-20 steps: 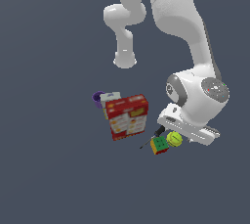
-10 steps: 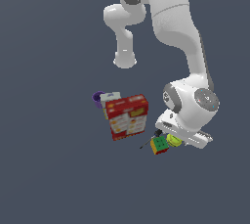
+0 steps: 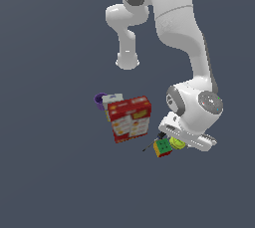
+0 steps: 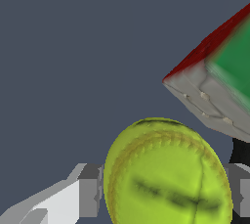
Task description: Pick up a designated object from a clutter of objects.
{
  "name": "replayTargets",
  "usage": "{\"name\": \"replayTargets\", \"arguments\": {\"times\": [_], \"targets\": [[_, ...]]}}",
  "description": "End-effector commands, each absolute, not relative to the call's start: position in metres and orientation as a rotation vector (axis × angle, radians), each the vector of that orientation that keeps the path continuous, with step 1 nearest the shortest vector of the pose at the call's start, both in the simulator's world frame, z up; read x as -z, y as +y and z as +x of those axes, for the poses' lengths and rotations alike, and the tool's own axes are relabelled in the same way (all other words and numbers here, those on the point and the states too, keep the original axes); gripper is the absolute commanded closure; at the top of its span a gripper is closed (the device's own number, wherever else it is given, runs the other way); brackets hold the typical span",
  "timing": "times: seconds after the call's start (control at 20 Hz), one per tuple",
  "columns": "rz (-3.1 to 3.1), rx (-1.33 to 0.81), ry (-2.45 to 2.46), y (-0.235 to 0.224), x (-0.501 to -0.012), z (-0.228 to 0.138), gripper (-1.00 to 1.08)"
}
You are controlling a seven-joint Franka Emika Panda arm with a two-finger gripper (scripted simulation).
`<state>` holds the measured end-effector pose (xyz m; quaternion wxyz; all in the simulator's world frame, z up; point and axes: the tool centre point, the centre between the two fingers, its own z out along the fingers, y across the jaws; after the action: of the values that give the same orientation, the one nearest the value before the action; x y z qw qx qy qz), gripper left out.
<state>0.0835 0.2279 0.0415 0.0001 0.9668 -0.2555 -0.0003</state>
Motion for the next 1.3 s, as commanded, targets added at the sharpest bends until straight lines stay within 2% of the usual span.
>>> {"name": "replayTargets", "arguments": {"times": [0.0, 0.65, 1.25], "targets": [[3.037, 0.0, -0.803, 0.228, -0.041, 0.084, 1.08], [3.037, 0.001, -0.803, 0.211, -0.064, 0.081, 1.08], [3.038, 0.002, -0.804, 0.143, -0.157, 0.072, 1.08]]}}
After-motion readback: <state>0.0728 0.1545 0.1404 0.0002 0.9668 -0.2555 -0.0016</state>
